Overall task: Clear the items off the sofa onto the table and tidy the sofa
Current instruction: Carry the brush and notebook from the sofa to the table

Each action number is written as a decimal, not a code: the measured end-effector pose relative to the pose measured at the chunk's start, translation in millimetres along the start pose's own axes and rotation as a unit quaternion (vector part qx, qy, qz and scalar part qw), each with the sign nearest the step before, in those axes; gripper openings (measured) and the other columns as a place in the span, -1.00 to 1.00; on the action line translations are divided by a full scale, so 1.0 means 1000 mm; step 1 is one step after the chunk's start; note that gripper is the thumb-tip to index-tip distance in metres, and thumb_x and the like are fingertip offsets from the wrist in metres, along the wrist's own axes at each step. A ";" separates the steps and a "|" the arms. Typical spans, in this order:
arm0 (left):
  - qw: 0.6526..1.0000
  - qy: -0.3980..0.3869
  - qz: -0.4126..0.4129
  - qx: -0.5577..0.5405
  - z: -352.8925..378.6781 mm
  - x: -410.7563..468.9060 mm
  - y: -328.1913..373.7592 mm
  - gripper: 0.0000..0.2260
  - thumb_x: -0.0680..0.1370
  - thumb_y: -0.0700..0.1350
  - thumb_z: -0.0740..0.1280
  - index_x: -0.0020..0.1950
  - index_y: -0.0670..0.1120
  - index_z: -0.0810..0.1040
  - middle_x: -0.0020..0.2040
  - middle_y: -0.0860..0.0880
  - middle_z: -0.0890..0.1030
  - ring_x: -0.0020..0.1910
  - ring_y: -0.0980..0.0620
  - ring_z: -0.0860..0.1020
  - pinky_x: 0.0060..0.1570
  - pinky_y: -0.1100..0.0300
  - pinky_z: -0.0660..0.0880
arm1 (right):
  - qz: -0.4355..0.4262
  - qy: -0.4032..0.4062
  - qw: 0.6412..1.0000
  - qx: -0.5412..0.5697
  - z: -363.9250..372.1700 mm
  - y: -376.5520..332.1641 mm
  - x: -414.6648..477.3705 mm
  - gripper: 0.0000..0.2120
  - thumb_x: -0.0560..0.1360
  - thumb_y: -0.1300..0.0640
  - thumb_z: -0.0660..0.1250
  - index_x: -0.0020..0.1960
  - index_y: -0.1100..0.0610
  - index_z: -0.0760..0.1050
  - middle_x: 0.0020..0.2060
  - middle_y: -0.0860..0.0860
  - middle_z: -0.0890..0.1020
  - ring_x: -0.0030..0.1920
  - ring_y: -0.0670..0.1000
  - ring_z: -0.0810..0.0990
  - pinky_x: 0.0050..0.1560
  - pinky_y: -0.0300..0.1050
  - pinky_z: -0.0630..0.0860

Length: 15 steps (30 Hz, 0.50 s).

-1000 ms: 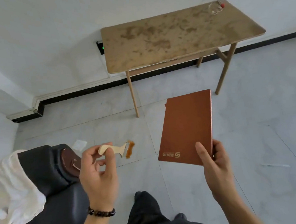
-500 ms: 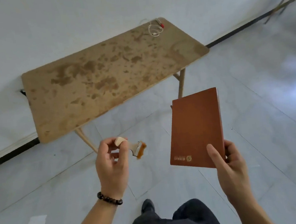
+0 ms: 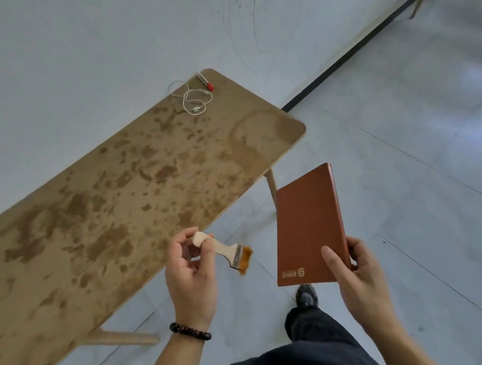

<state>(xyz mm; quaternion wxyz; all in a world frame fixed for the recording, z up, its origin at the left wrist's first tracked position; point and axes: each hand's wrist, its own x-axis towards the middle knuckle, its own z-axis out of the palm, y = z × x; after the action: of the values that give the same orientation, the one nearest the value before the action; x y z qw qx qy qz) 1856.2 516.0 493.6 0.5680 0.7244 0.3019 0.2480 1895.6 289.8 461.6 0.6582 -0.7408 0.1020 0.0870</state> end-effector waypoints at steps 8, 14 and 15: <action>0.995 0.079 0.067 -0.006 0.076 0.120 0.068 -0.87 0.56 -0.22 0.37 0.08 -0.09 0.53 -0.07 0.01 0.66 -0.14 -0.06 0.62 -0.16 0.03 0.58 | -0.050 -0.086 0.995 -0.002 0.034 -0.107 0.185 -0.90 0.57 0.16 0.37 0.07 0.10 0.52 -0.13 -0.06 0.66 -0.23 -0.16 0.68 -0.25 -0.35 0.54; 0.993 0.115 -0.017 -0.025 0.124 0.195 0.037 -0.84 0.52 -0.23 0.40 -0.04 0.01 0.49 -0.19 0.04 0.64 -0.23 -0.14 0.60 -0.25 0.12 0.55 | -0.040 -0.118 0.992 -0.032 0.080 -0.113 0.281 -0.92 0.57 0.15 0.37 0.06 0.06 0.52 -0.16 -0.09 0.66 -0.18 -0.14 0.68 -0.21 -0.32 0.56; 0.992 0.117 -0.032 -0.026 0.131 0.208 0.030 -0.82 0.52 -0.27 0.40 -0.06 -0.01 0.48 -0.21 0.00 0.63 -0.22 -0.17 0.60 -0.26 0.14 0.55 | -0.032 -0.123 0.991 -0.041 0.087 -0.110 0.294 -0.91 0.57 0.13 0.37 0.06 0.05 0.52 -0.15 -0.09 0.67 -0.16 -0.11 0.68 -0.19 -0.30 0.57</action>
<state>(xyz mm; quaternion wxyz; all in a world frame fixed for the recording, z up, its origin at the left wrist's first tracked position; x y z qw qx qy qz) 2097.2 572.3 496.1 0.5549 0.6658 0.3823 0.3204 2208.4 378.1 479.0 0.6375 -0.7536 -0.0067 0.1603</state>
